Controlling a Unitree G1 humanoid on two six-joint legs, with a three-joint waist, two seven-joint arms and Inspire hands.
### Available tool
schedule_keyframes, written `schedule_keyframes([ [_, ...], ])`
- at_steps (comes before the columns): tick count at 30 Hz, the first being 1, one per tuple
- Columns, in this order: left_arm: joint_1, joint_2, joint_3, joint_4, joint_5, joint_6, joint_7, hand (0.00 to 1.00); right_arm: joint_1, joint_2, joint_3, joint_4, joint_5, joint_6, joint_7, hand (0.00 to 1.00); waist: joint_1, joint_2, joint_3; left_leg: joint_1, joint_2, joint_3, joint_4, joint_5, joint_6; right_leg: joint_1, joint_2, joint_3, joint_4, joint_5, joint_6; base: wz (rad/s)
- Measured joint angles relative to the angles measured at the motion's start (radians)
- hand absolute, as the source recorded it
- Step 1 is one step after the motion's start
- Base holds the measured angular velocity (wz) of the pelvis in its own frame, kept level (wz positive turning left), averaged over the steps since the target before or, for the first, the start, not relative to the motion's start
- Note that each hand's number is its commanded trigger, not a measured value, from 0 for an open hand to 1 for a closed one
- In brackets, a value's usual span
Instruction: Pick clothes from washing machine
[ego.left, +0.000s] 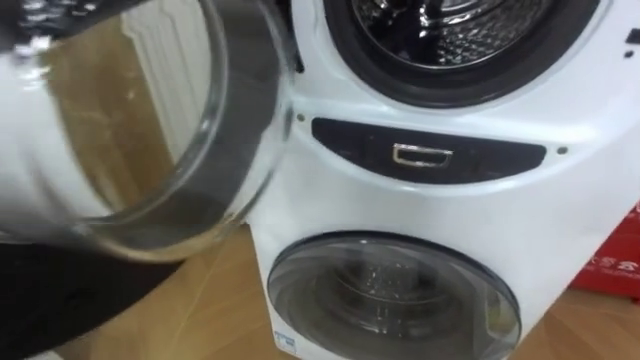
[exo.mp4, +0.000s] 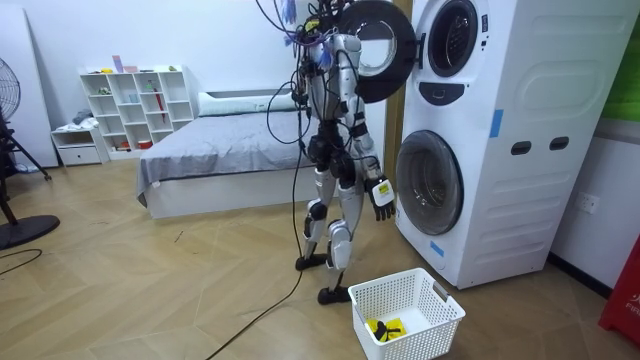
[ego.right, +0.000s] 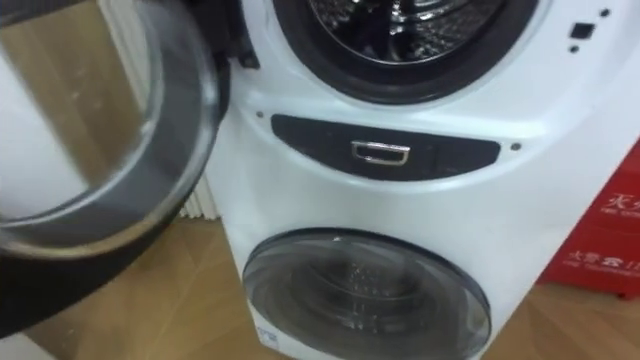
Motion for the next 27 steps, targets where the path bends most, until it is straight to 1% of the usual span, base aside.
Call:
schedule_keyframes([
  [1,0.014,-0.005,-0.047,-0.011,-0.001,-0.004,-0.026,0.0,-0.014,0.007,0.012,0.0,0.0,-0.002,0.021,0.0,-0.018,-0.005,0.0064,-0.004,-0.002,-0.003,-0.002,0.006,0.0,-0.004,-0.002,0.004,0.001,0.0,0.0,0.1],
  [2,0.026,-0.02,-0.096,-0.033,0.0,-0.005,-0.045,0.0,-0.023,0.012,0.023,-0.002,0.002,-0.007,0.038,0.0,-0.019,-0.01,0.0143,-0.008,-0.003,-0.003,-0.003,0.008,-0.002,-0.006,-0.002,0.004,0.001,0.0,0.0,0.06],
  [3,0.028,-0.029,-0.11,-0.039,0.001,-0.006,-0.049,0.0,-0.025,0.014,0.023,-0.003,0.002,-0.008,0.045,0.0,-0.019,-0.012,0.0146,-0.014,-0.003,-0.004,-0.003,0.009,-0.003,-0.008,-0.002,0.004,0.001,0.0,0.001,0.0],
  [4,0.032,-0.038,-0.138,-0.048,0.0,-0.011,-0.055,0.0,-0.027,0.015,0.024,-0.003,0.002,-0.01,0.051,0.0,-0.019,-0.017,0.0129,-0.021,-0.003,-0.003,-0.003,0.013,-0.005,-0.017,-0.002,0.005,0.0,0.0,0.002,-0.03],
  [5,0.031,-0.033,-0.157,-0.055,-0.001,-0.014,-0.061,0.0,-0.03,0.015,0.032,-0.003,0.002,-0.011,0.05,0.0,-0.026,-0.023,0.0103,-0.023,-0.003,-0.002,-0.006,0.019,-0.008,-0.022,-0.002,0.007,-0.001,-0.001,0.002,-0.04],
  [6,0.031,-0.028,-0.169,-0.059,0.0,-0.016,-0.064,0.0,-0.033,0.014,0.043,-0.003,0.004,-0.012,0.048,0.0,-0.035,-0.022,0.0102,-0.023,-0.003,-0.002,-0.008,0.023,-0.009,-0.022,-0.002,0.008,-0.002,-0.001,0.002,-0.05],
  [8,0.028,-0.017,-0.221,-0.06,-0.007,-0.043,-0.116,0.0,-0.036,0.009,0.073,-0.002,0.028,-0.02,0.043,0.0,-0.07,-0.02,0.0112,-0.02,-0.004,0.002,-0.009,0.029,-0.01,-0.025,-0.002,0.016,0.001,-0.002,0.001,-0.07],
  [9,0.025,-0.019,-0.236,-0.06,-0.013,-0.052,-0.137,0.0,-0.036,0.008,0.079,-0.002,0.032,-0.022,0.043,0.0,-0.076,-0.018,0.01,-0.018,-0.003,0.007,-0.011,0.029,-0.01,-0.027,-0.001,0.02,0.001,-0.002,0.0,-0.21],
  [10,0.017,-0.023,-0.266,-0.059,-0.024,-0.069,-0.171,0.0,-0.038,0.008,0.085,-0.002,0.031,-0.024,0.043,0.0,-0.087,-0.02,0.0079,-0.015,-0.002,0.018,-0.015,0.029,-0.01,-0.035,0.0,0.032,0.005,-0.002,0.0,-0.33],
  [11,0.013,-0.025,-0.29,-0.054,-0.024,-0.086,-0.212,0.0,-0.041,0.009,0.093,-0.002,0.032,-0.028,0.043,0.0,-0.093,-0.025,0.0076,-0.016,-0.002,0.029,-0.02,0.029,-0.009,-0.039,0.001,0.045,0.009,-0.002,0.0,-0.33],
  [12,0.012,-0.025,-0.303,-0.053,-0.023,-0.091,-0.233,0.0,-0.042,0.009,0.096,-0.002,0.032,-0.029,0.043,0.0,-0.098,-0.026,0.0081,-0.016,-0.002,0.035,-0.023,0.029,-0.009,-0.041,0.001,0.05,0.011,-0.002,0.0,-0.3],
  [13,0.012,-0.024,-0.339,-0.048,-0.023,-0.094,-0.274,0.0,-0.043,0.01,0.097,-0.002,0.033,-0.029,0.044,0.0,-0.106,-0.033,0.0072,-0.012,-0.002,0.045,-0.028,0.029,-0.009,-0.047,0.001,0.059,0.017,-0.003,0.001,-0.24],
  [14,0.012,-0.025,-0.373,-0.041,-0.024,-0.097,-0.303,0.0,-0.05,0.015,0.099,-0.002,0.033,-0.029,0.042,0.0,-0.117,-0.037,0.0046,-0.007,-0.002,0.053,-0.034,0.029,-0.009,-0.053,0.002,0.067,0.021,-0.005,0.001,-0.21],
  [15,0.01,-0.036,-0.38,-0.031,-0.024,-0.104,-0.305,0.0,-0.051,0.018,0.099,-0.002,0.034,-0.03,0.041,0.0,-0.121,-0.042,0.0038,-0.003,-0.002,0.056,-0.036,0.03,-0.009,-0.054,0.002,0.07,0.021,-0.005,0.001,-0.17],
  [16,-0.003,-0.039,-0.393,0.005,-0.023,-0.11,-0.332,0.0,-0.051,0.023,0.102,0.001,0.037,-0.03,0.038,0.0,-0.121,-0.051,0.0036,-0.001,-0.001,0.067,-0.036,0.03,-0.008,-0.053,0.003,0.072,0.021,-0.005,0.001,-0.14],
  [17,-0.018,-0.031,-0.419,0.052,-0.02,-0.108,-0.367,0.0,-0.053,0.023,0.11,0.0,0.037,-0.03,0.038,0.0,-0.121,-0.059,0.0045,0.0,0.0,0.081,-0.034,0.03,-0.008,-0.055,0.003,0.077,0.021,-0.005,0.001,-0.13],
  [18,-0.026,-0.028,-0.436,0.075,-0.015,-0.102,-0.382,0.0,-0.055,0.024,0.112,0.0,0.037,-0.03,0.039,0.0,-0.121,-0.063,0.0044,0.001,0.0,0.086,-0.034,0.03,-0.008,-0.055,0.003,0.08,0.021,-0.005,0.001,-0.17],
  [19,-0.031,-0.023,-0.464,0.111,0.006,-0.087,-0.414,0.0,-0.06,0.024,0.124,0.0,0.037,-0.03,0.04,0.0,-0.121,-0.071,0.0056,0.004,0.001,0.098,-0.034,0.03,-0.008,-0.056,0.003,0.088,0.019,-0.005,0.001,-0.21],
  [20,-0.031,-0.025,-0.498,0.132,0.021,-0.067,-0.438,0.0,-0.061,0.024,0.137,0.0,0.037,-0.03,0.042,0.0,-0.121,-0.078,0.0057,0.009,0.001,0.11,-0.034,0.03,-0.008,-0.055,0.004,0.097,0.019,-0.005,0.001,-0.23],
  [21,-0.032,-0.027,-0.513,0.141,0.028,-0.061,-0.451,0.0,-0.061,0.025,0.138,0.0,0.037,-0.03,0.043,0.0,-0.122,-0.08,0.0051,0.011,0.001,0.112,-0.034,0.03,-0.008,-0.055,0.004,0.099,0.019,-0.005,0.001,-0.21],
  [23,-0.037,-0.028,-0.556,0.149,0.058,-0.042,-0.507,0.0,-0.064,0.026,0.138,-0.001,0.039,-0.029,0.046,0.0,-0.135,-0.081,0.0046,0.015,0.002,0.127,-0.034,0.03,-0.008,-0.056,0.005,0.1,0.019,-0.005,0.001,-0.15],
  [25,-0.048,-0.027,-0.57,0.149,0.066,-0.041,-0.543,0.0,-0.065,0.027,0.138,-0.003,0.041,-0.029,0.05,0.0,-0.147,-0.078,0.005,0.015,0.002,0.133,-0.035,0.03,-0.008,-0.06,0.005,0.101,0.019,-0.005,0.001,-0.1],
  [27,-0.062,-0.026,-0.582,0.149,0.077,-0.041,-0.567,0.0,-0.064,0.026,0.138,-0.003,0.055,-0.029,0.05,0.0,-0.15,-0.073,0.0033,0.015,0.004,0.136,-0.038,0.03,-0.008,-0.065,0.007,0.104,0.021,-0.005,0.001,-0.1],
])
